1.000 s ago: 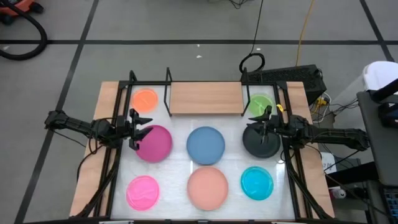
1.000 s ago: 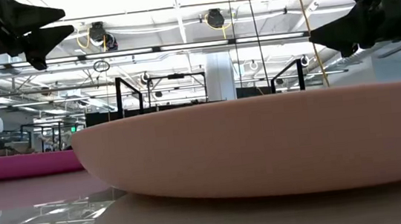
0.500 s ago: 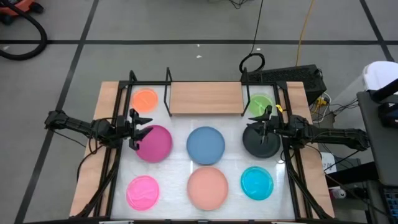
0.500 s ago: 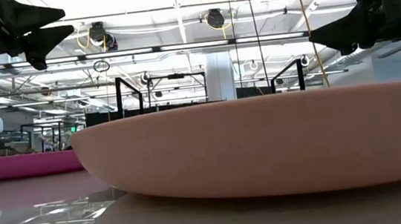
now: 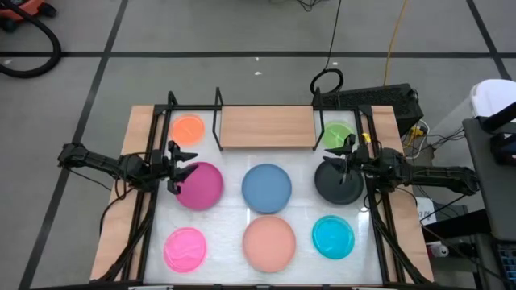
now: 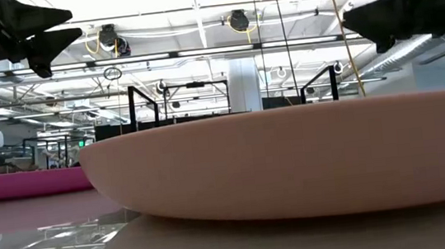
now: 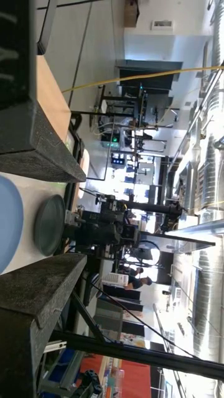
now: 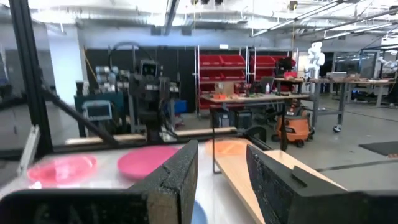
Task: Place and stack plates onto a shelf
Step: Put the green plate on the shelf
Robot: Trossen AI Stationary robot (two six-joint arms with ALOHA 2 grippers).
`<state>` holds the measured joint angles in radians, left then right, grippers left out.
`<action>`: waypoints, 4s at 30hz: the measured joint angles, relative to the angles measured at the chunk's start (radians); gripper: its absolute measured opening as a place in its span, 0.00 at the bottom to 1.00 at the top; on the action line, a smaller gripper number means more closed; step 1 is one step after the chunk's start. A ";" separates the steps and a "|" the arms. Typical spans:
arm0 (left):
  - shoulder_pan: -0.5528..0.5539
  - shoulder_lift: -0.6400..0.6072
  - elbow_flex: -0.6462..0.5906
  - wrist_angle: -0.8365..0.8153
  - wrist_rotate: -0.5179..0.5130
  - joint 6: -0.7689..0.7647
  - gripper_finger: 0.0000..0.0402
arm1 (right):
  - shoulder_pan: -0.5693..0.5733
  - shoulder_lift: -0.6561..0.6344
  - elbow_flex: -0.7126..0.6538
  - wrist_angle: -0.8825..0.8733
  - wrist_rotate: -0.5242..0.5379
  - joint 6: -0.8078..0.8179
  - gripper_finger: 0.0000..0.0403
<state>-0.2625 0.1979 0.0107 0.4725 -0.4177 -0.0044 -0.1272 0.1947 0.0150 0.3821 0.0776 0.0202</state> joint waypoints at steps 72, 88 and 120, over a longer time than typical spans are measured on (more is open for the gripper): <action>0.000 0.000 0.000 0.000 0.000 0.000 0.50 | -0.163 0.725 0.681 -1.179 0.416 0.216 0.29; 0.000 0.000 0.000 0.000 0.000 0.000 0.50 | -0.301 1.016 0.681 -1.054 0.335 0.024 0.30; 0.000 0.000 0.000 0.000 0.000 0.000 0.50 | -0.402 0.826 0.656 -1.053 0.416 0.333 0.30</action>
<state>-0.2623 0.1978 0.0107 0.4725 -0.4175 -0.0044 -0.5292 1.0212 0.6708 -0.6705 0.4932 0.3537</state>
